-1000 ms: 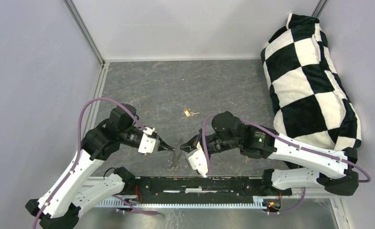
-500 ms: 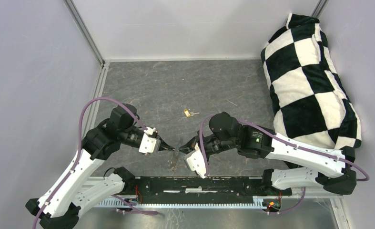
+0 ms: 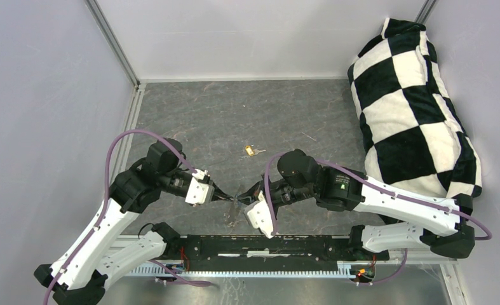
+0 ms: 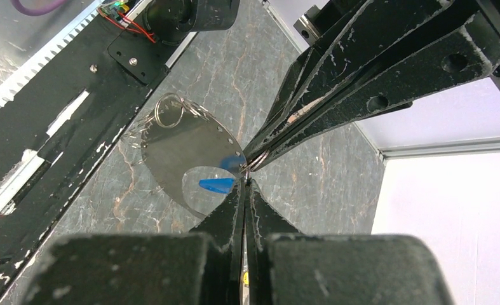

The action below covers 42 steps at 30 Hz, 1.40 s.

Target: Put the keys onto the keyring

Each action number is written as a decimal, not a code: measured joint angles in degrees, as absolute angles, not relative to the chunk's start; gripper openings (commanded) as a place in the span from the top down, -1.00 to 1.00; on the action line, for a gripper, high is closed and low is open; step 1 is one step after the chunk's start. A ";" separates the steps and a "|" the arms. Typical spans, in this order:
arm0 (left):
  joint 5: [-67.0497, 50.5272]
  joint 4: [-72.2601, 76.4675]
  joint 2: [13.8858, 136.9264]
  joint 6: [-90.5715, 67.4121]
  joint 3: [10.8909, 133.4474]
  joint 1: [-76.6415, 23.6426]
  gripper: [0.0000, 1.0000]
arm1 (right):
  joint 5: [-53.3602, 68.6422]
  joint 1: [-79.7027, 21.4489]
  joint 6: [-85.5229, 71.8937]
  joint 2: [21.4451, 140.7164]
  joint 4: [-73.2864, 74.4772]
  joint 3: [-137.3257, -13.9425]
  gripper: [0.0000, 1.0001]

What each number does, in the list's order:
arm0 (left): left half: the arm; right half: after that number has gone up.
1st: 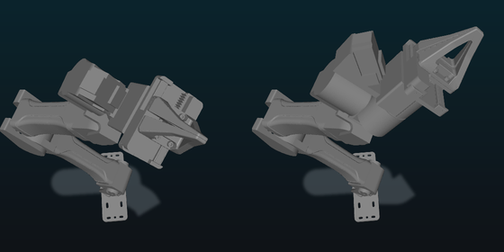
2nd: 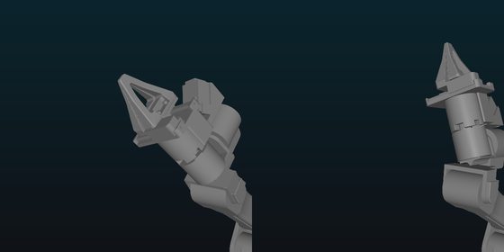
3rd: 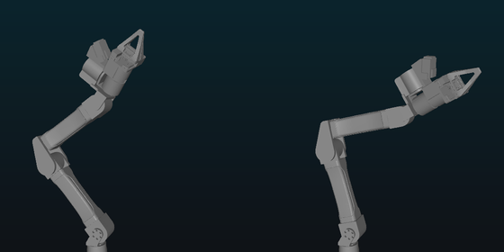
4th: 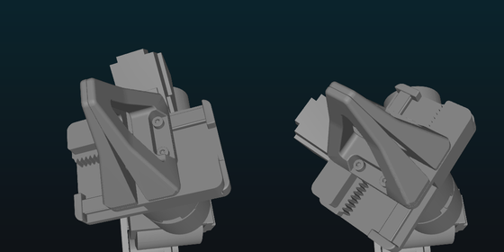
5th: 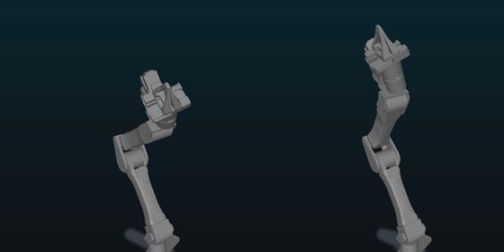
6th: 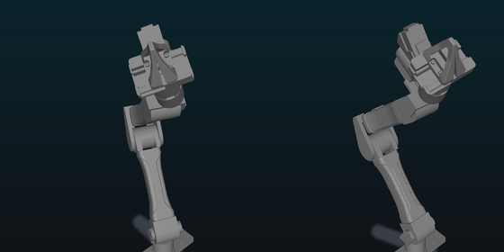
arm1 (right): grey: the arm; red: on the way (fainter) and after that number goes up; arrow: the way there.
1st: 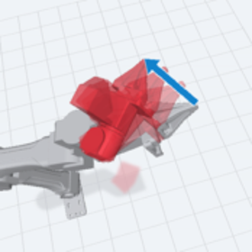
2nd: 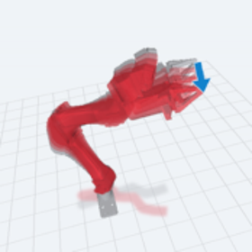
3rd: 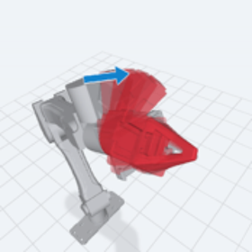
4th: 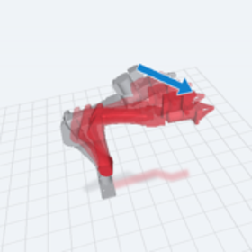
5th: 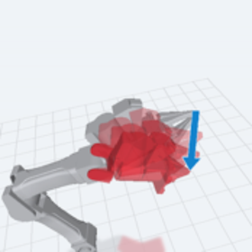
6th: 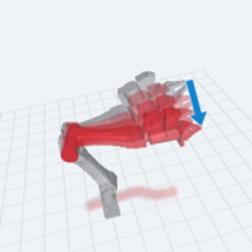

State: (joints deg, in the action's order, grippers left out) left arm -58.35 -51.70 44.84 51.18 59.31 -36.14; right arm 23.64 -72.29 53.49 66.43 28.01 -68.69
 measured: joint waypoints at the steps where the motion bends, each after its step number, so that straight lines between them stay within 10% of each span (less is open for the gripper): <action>1: -58.33 -51.70 44.84 51.18 59.31 -36.14 0.96 | 23.51 -72.34 53.49 66.43 28.03 -68.69 1.00; 42: -57.49 -51.66 44.58 51.18 59.31 -36.14 0.96 | 20.21 -72.64 52.31 66.37 28.75 -68.69 0.99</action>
